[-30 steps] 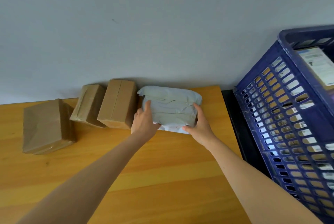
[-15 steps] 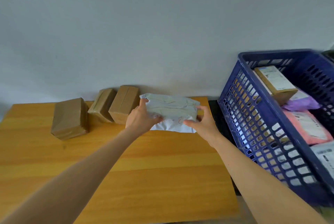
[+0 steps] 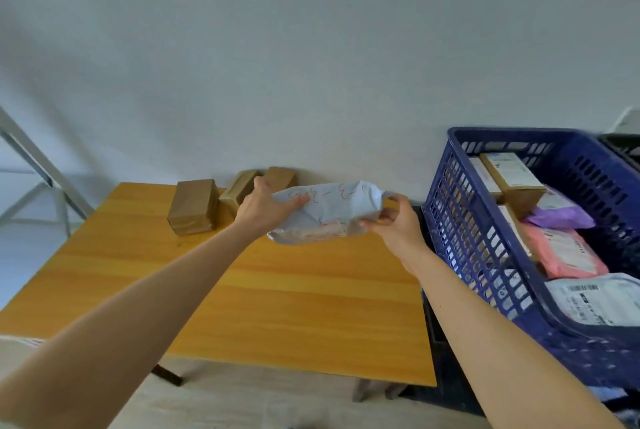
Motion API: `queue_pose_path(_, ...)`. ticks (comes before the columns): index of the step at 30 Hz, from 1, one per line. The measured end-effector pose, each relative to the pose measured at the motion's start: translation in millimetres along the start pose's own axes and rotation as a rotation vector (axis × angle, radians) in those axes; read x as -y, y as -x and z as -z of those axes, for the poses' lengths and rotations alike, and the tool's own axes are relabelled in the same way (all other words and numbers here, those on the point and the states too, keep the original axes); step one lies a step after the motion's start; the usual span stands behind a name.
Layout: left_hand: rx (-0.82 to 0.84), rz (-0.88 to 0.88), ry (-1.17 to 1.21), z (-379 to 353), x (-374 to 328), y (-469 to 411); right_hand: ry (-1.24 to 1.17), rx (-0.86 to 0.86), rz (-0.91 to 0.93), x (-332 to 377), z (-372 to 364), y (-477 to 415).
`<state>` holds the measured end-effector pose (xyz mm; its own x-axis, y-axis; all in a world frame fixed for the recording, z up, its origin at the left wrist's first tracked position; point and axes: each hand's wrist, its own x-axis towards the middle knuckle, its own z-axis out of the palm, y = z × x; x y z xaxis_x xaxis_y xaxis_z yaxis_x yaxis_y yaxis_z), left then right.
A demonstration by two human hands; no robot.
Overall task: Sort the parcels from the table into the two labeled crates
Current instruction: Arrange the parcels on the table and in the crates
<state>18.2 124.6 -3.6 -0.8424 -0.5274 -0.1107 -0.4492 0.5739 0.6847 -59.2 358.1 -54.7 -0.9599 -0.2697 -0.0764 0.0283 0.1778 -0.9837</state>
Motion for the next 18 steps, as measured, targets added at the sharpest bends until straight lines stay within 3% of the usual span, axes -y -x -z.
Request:
queue_pose_path(4, 0.075, 0.069, 0.193, 19, -4, 8, -0.015, -0.039, 0.040, 18, 2, 8)
queue_pose_path(8, 0.191, 0.016, 0.331, 34, -8, 15, -0.004, -0.097, 0.088, 34, 3, 11)
queue_pose_path(12, 0.253, -0.043, 0.313, 48, -8, 15, 0.019, -0.148, 0.122, 52, -2, 12)
queue_pose_path(18, 0.193, -0.100, 0.242, 59, -3, 4, 0.030, -0.189, 0.168, 69, -14, 11)
